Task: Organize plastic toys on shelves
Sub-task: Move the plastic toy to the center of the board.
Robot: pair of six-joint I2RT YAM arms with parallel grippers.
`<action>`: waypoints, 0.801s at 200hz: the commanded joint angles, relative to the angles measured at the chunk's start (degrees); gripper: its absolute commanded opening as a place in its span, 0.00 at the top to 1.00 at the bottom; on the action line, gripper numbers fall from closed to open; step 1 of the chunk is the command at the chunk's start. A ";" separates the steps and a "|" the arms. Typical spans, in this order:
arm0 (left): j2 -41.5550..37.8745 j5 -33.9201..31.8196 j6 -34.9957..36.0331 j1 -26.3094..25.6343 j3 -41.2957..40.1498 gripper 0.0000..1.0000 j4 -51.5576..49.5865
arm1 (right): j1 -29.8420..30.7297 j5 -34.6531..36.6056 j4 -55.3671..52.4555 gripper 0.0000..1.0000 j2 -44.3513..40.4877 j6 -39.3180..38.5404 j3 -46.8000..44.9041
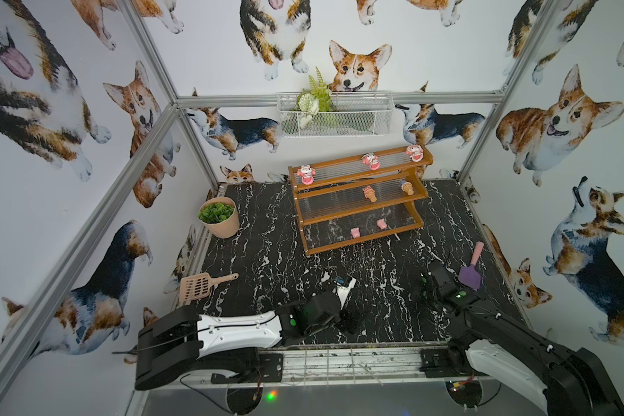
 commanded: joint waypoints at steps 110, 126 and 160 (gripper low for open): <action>-42.48 -17.91 -19.34 0.16 -16.70 0.07 -17.27 | 14.72 -13.85 20.77 0.70 18.28 -3.86 5.02; -46.93 -18.09 -21.14 0.12 -16.01 0.08 -21.71 | 15.08 -13.73 21.17 0.69 17.31 -3.96 4.90; -43.58 -19.65 -21.97 0.08 -10.31 0.08 -27.89 | 15.14 -13.47 20.29 0.64 13.47 -4.12 3.99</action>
